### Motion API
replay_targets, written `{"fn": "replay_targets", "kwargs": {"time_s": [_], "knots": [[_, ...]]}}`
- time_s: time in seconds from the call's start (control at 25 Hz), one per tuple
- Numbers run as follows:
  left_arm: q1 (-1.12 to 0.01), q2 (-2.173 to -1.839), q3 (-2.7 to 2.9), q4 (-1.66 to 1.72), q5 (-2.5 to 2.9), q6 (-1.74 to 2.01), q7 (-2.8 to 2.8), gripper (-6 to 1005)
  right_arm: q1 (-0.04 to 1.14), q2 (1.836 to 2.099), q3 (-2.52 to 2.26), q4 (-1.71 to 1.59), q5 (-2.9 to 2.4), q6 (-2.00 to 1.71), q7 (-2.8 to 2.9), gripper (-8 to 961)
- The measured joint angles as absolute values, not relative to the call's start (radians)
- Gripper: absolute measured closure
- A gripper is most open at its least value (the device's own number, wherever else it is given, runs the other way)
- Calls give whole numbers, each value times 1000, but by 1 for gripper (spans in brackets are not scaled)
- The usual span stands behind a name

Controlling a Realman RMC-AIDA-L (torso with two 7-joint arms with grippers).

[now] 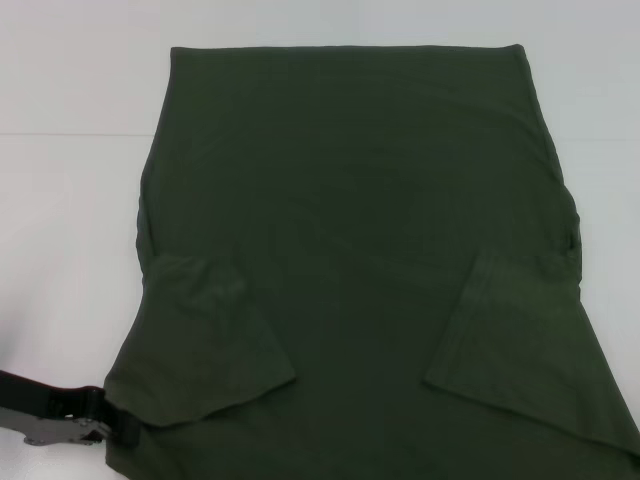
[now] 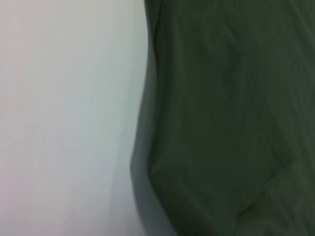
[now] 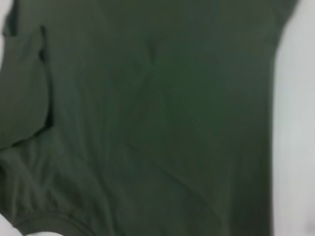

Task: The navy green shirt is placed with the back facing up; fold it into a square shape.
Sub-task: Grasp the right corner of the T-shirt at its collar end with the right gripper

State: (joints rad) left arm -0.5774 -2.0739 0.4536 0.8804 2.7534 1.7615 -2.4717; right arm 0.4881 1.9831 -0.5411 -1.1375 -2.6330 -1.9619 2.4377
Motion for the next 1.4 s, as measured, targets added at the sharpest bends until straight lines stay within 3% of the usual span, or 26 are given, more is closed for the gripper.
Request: {"fn": "replay_targets", "kwargs": {"time_s": [0.36,1.04,1.4], "knots": [[-578,-2074,458,879,2753,1761,-2470,961,486,1976,-554,-1055,-2678,-1912,2414,91],[-577,-2079,458,877,2750,1765,-2461,962,490,2041,-588,-1042,-2721,-1861,2373,90],[-573,-2082,457,877,2750,1766,-2460,962,506,2038,-611,-1051,-2741,-1852,2386,90]]}}
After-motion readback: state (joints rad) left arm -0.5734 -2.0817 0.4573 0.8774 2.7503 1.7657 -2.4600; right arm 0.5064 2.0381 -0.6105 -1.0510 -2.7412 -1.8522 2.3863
